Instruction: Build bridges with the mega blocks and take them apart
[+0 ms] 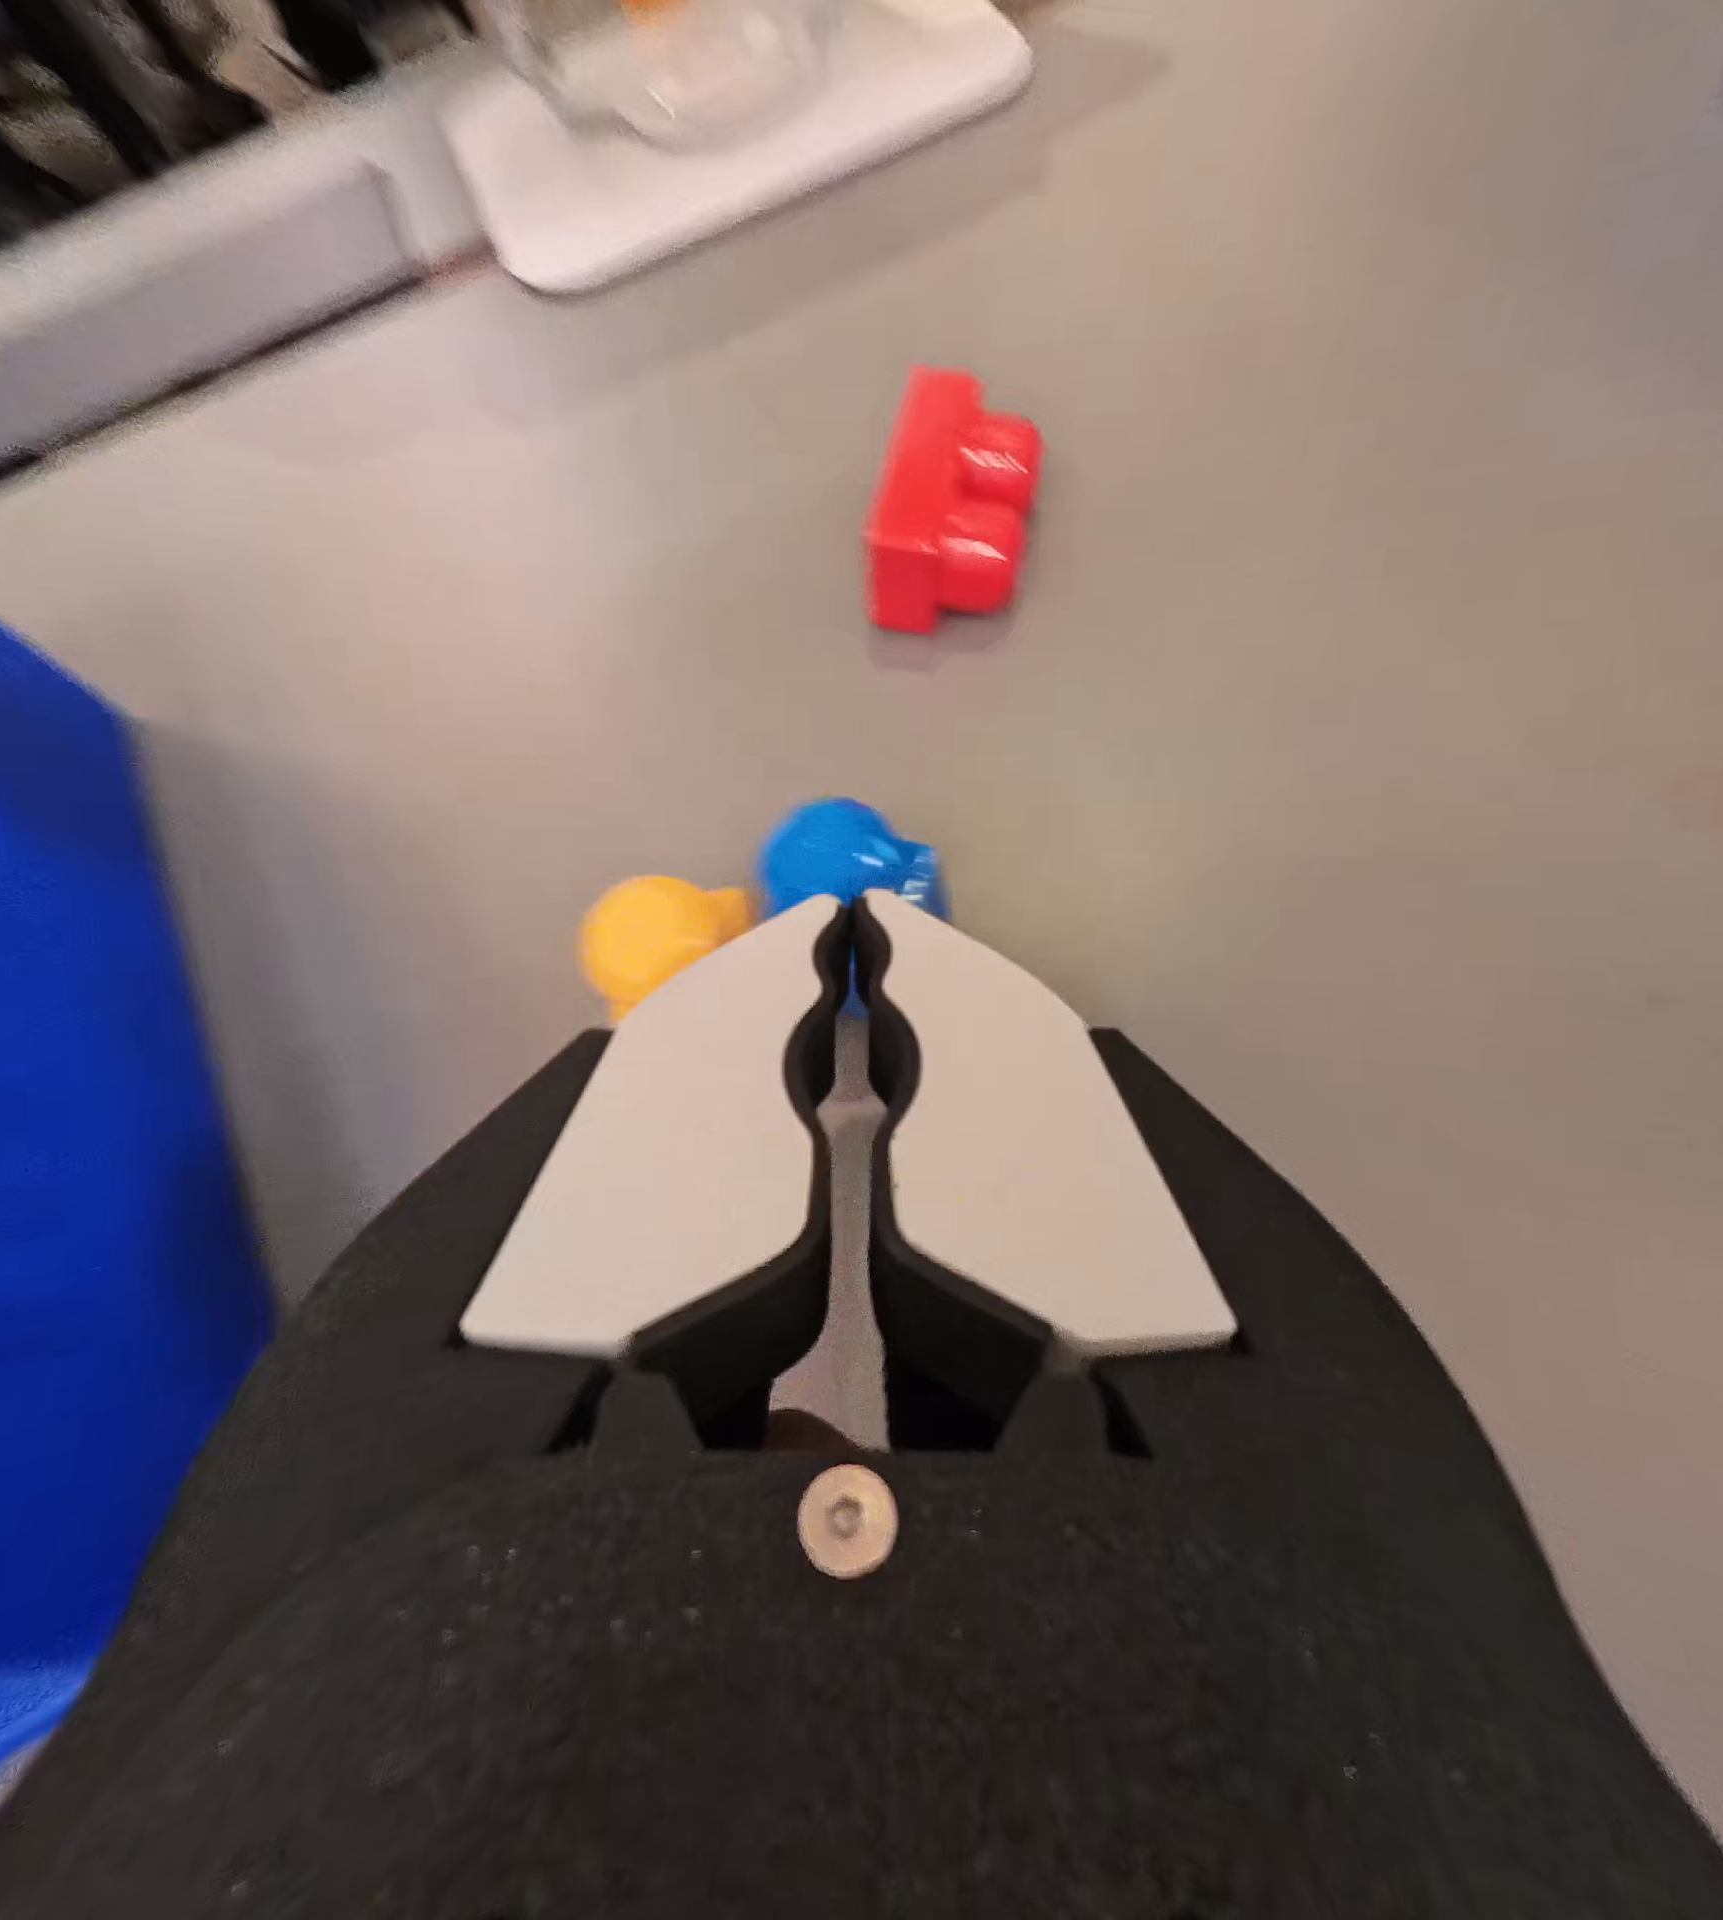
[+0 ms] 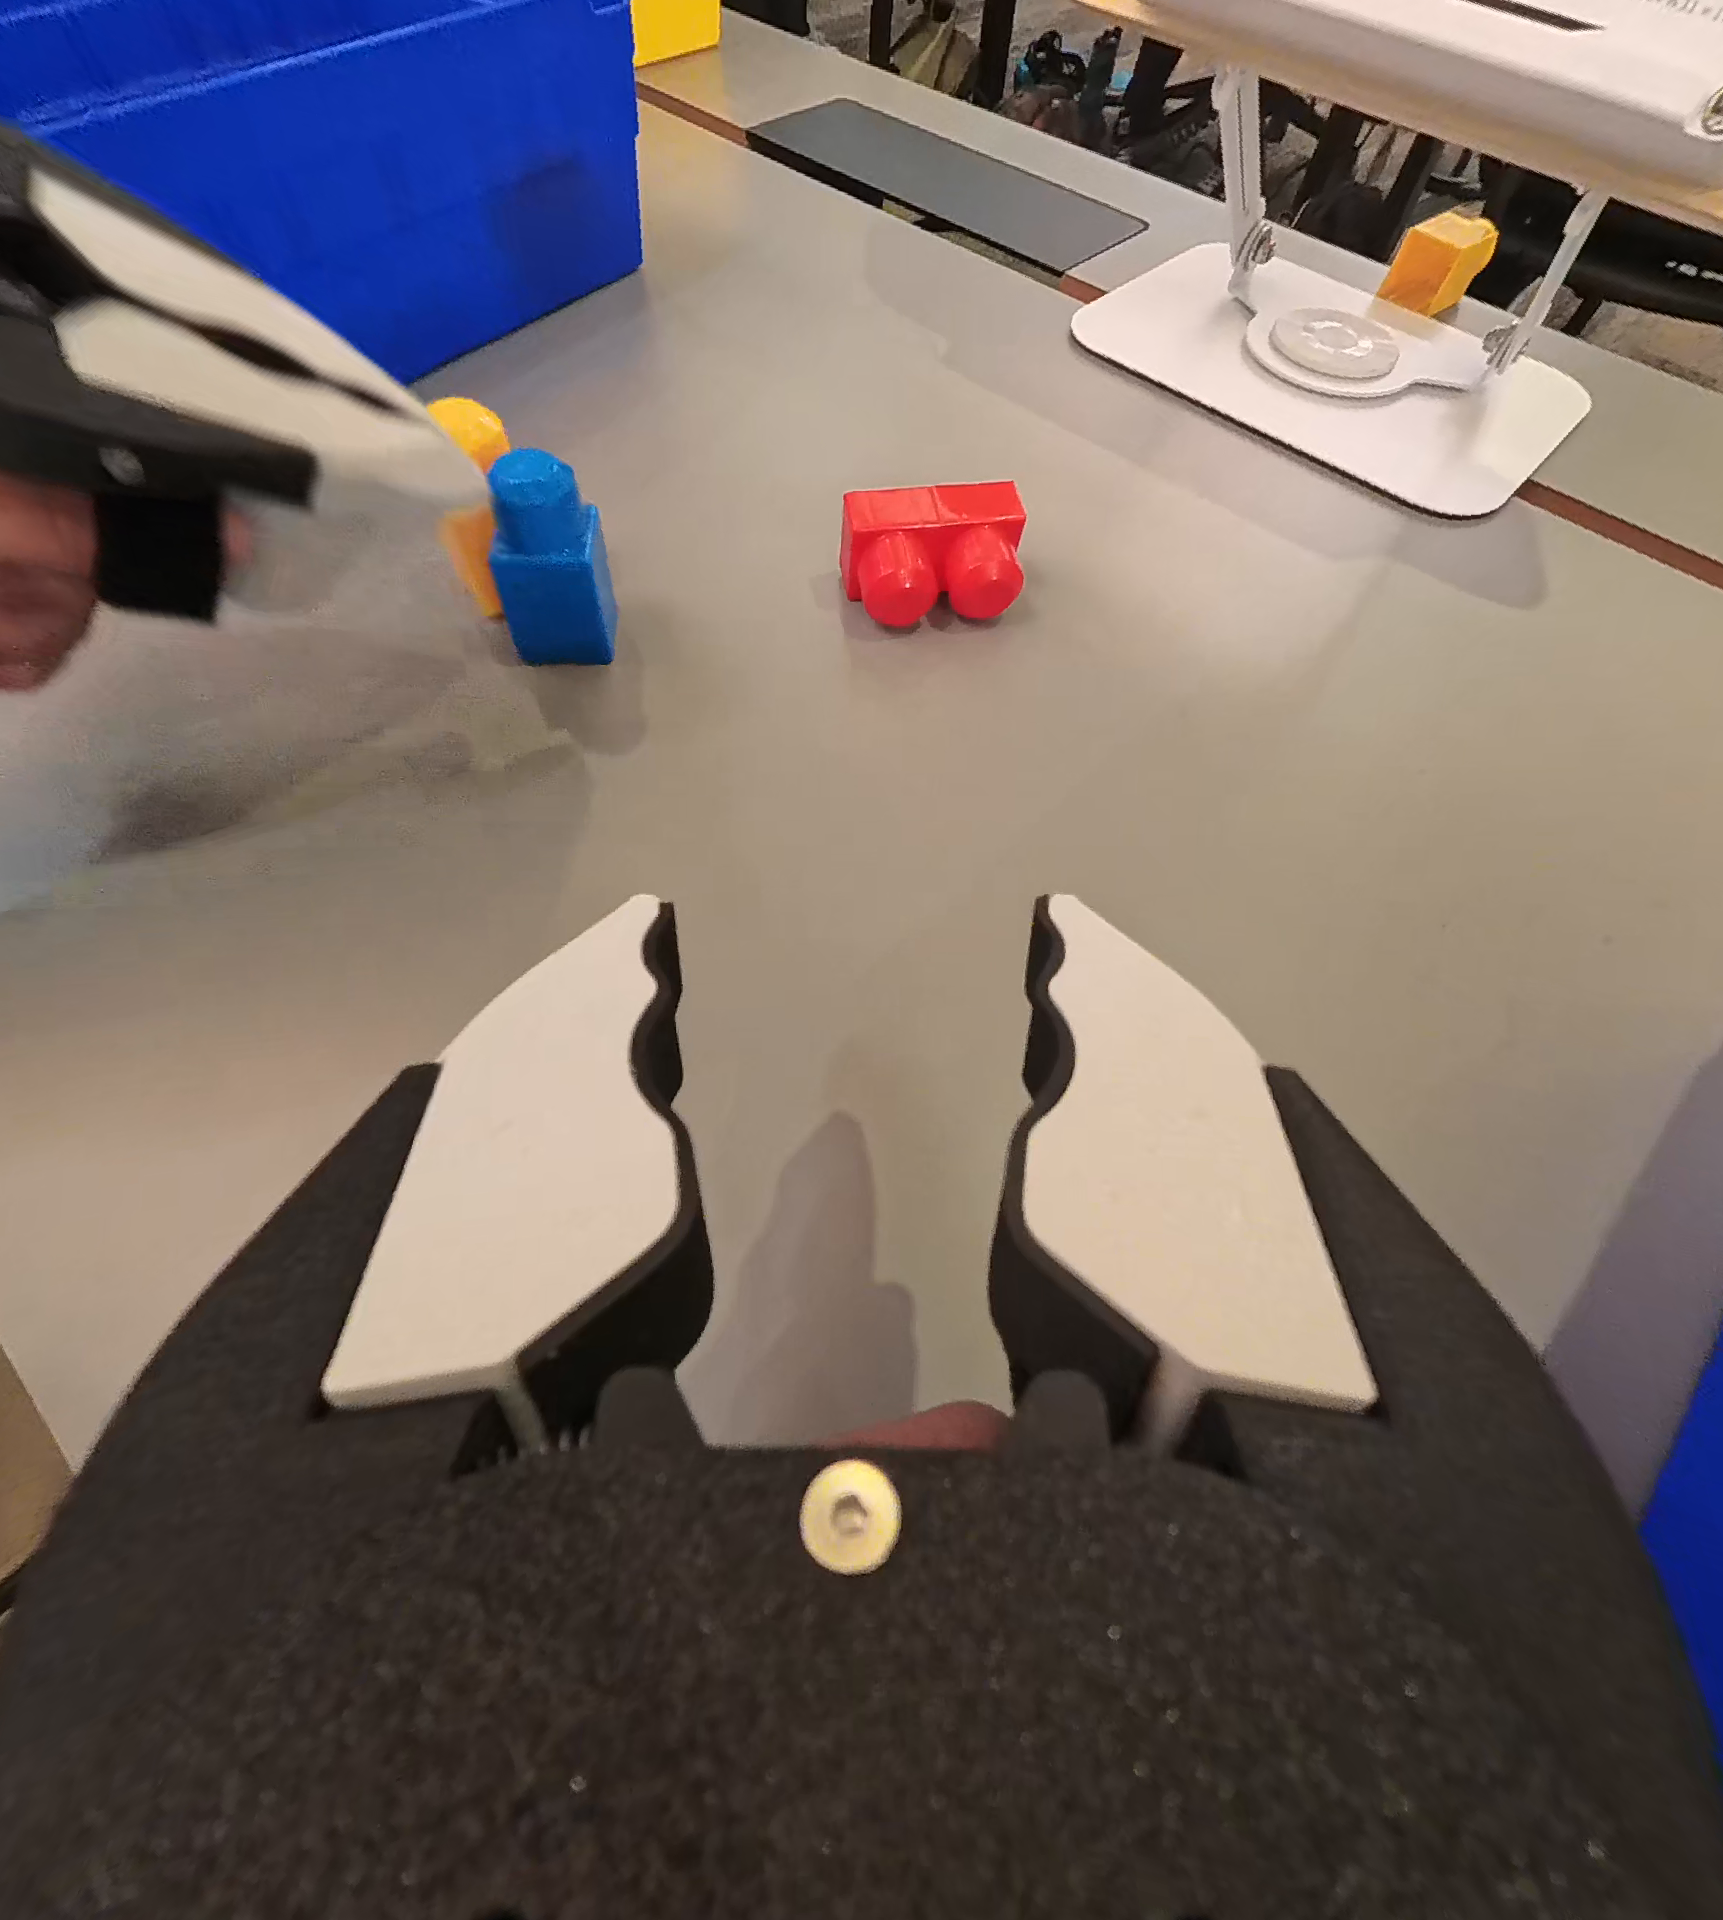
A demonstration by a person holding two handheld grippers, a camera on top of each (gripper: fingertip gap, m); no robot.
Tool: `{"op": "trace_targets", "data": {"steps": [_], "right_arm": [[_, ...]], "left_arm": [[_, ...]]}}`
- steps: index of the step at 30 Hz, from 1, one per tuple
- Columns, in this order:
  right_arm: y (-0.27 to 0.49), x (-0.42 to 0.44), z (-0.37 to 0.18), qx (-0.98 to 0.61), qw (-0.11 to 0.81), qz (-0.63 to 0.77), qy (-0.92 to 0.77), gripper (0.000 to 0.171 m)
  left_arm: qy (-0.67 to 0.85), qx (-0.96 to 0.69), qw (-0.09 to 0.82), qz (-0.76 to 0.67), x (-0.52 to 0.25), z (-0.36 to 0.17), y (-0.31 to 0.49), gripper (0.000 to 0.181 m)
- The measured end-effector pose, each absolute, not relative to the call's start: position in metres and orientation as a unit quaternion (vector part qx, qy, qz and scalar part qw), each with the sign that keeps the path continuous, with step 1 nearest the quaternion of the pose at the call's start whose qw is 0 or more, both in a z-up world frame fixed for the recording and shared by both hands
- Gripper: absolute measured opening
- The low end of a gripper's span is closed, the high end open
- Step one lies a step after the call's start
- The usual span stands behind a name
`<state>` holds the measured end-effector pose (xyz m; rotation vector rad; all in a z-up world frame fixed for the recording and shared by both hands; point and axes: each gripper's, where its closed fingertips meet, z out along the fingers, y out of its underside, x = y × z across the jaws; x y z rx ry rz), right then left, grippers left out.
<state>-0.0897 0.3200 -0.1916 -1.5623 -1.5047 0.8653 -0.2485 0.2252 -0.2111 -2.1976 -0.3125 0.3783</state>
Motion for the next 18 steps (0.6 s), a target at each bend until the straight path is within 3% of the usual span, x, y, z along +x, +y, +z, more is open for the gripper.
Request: {"op": "trace_targets", "data": {"steps": [2,9,18], "right_arm": [[0.321,-0.089,-0.191,-0.617,0.392,0.344,-0.59,0.064],[0.319,-0.09,-0.193,-0.615,0.388,0.346,-0.592,0.064],[0.318,-0.092,-0.195,-0.615,0.385,0.347,-0.594,0.062]], "left_arm": [[-0.16,-0.877,0.428,0.148,-0.267,-0.199,0.212,0.0],[-0.202,-0.897,0.374,0.123,-0.286,-0.231,0.182,0.0],[-0.209,-0.905,0.357,0.096,-0.286,-0.257,0.197,0.0]]}}
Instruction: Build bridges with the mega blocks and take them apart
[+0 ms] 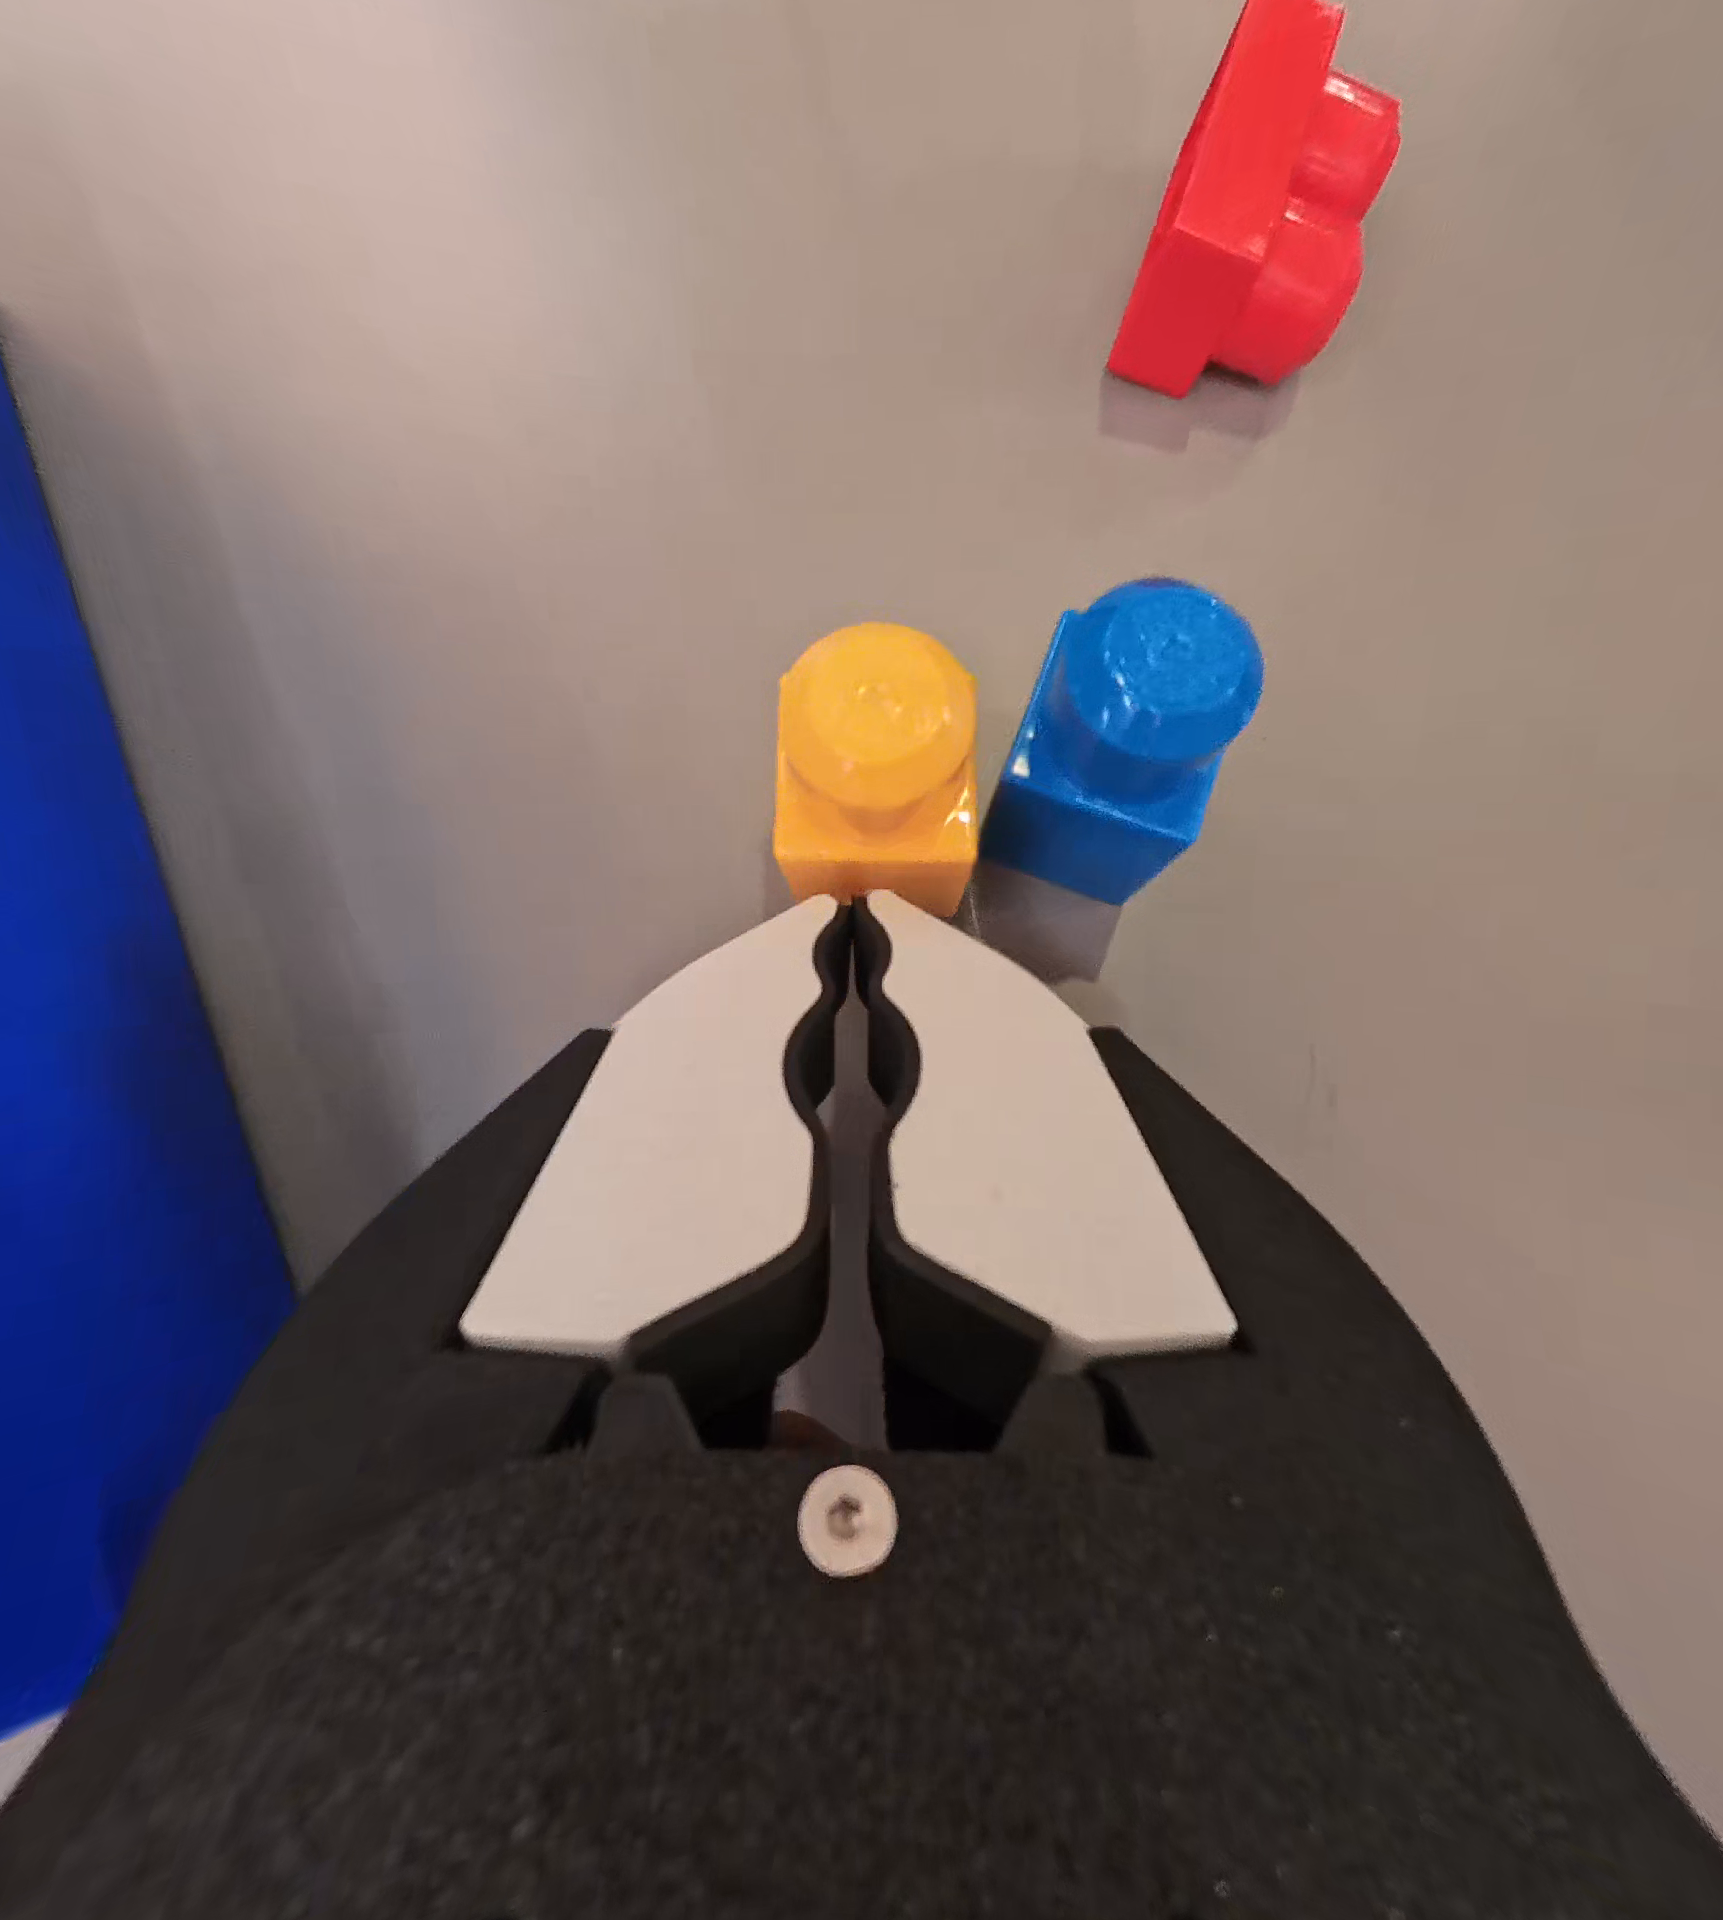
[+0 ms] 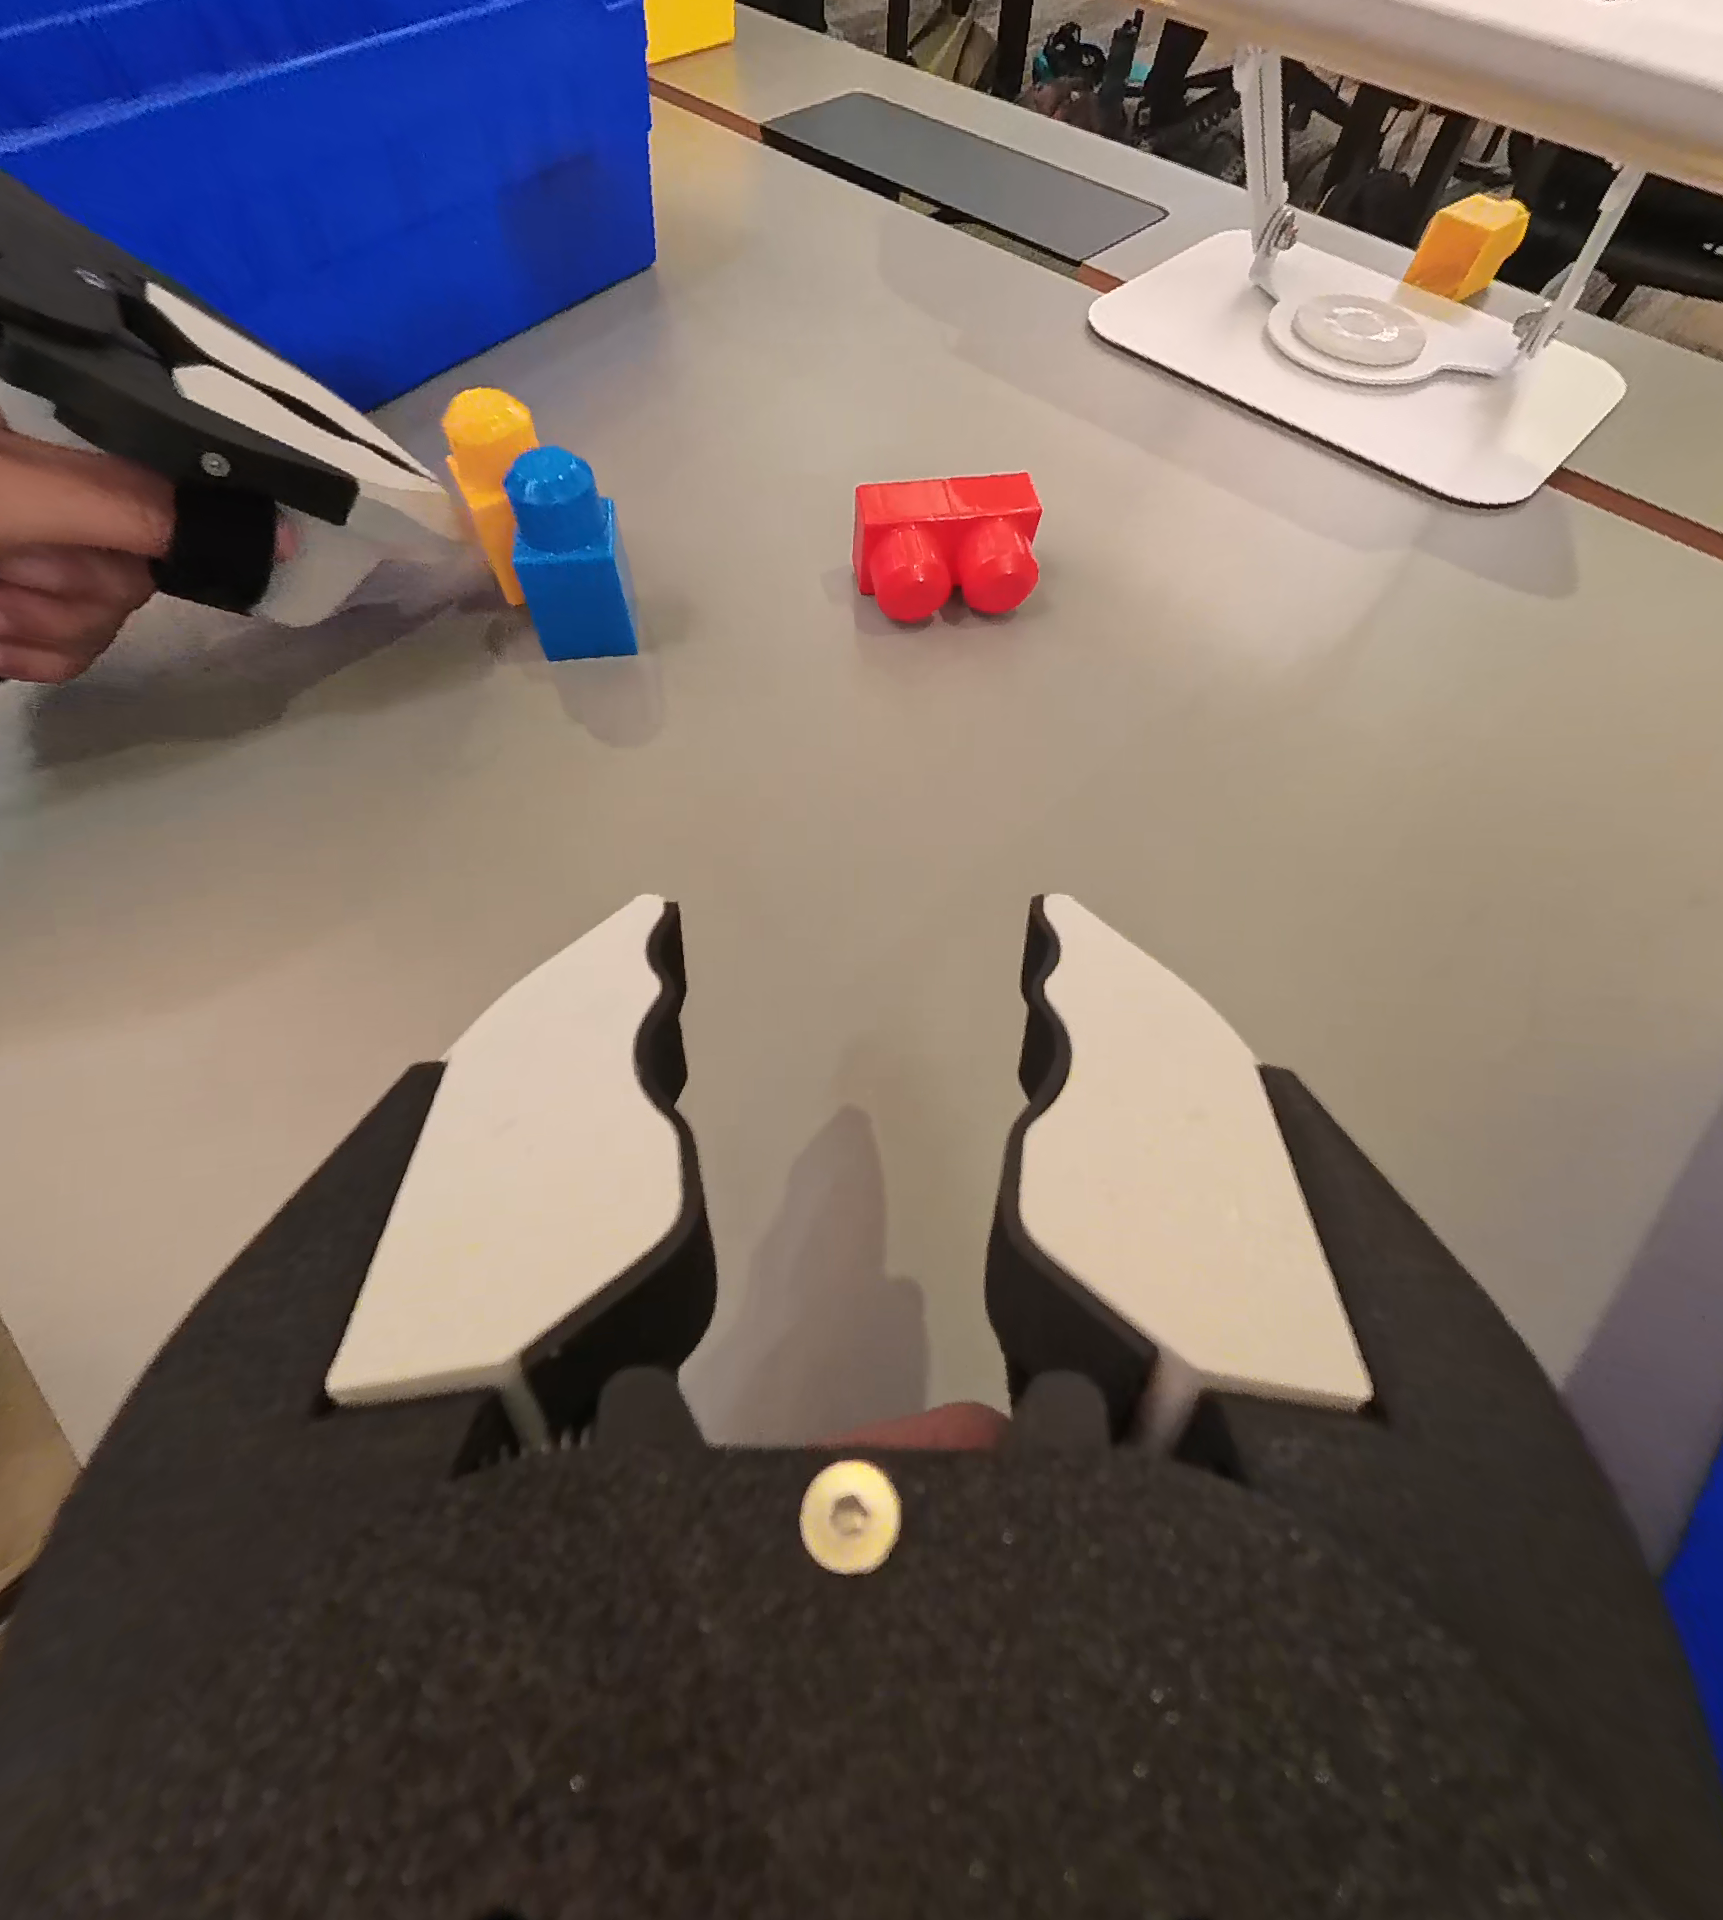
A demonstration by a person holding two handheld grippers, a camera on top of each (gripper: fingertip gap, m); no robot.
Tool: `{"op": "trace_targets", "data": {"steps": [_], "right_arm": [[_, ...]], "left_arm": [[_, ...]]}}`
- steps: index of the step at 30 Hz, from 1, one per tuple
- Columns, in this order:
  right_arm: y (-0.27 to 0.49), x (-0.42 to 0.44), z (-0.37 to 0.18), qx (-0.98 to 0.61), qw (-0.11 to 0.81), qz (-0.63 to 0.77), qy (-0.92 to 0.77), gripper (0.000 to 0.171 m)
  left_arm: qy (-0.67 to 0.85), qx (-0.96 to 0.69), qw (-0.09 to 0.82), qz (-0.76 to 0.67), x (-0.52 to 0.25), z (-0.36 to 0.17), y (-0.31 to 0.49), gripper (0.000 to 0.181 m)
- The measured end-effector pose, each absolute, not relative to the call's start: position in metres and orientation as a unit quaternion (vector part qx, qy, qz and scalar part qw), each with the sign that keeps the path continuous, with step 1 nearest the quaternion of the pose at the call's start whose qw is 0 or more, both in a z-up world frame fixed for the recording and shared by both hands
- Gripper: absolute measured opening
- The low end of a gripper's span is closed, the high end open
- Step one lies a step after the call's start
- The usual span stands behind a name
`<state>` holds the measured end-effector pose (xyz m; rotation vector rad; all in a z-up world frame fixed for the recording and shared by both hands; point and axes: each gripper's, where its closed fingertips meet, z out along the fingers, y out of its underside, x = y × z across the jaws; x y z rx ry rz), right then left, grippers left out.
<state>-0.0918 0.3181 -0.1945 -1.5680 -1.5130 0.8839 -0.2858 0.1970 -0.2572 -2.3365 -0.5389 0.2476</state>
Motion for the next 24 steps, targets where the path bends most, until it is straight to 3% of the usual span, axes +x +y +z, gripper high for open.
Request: {"op": "trace_targets", "data": {"steps": [15,24], "right_arm": [[0.319,-0.092,-0.196,-0.616,0.381,0.35,-0.594,0.061],[0.318,-0.092,-0.193,-0.615,0.383,0.35,-0.594,0.06]], "left_arm": [[-0.247,-0.887,0.362,0.149,-0.335,-0.244,0.205,0.0],[-0.242,-0.896,0.356,0.109,-0.332,-0.254,0.217,0.0]]}}
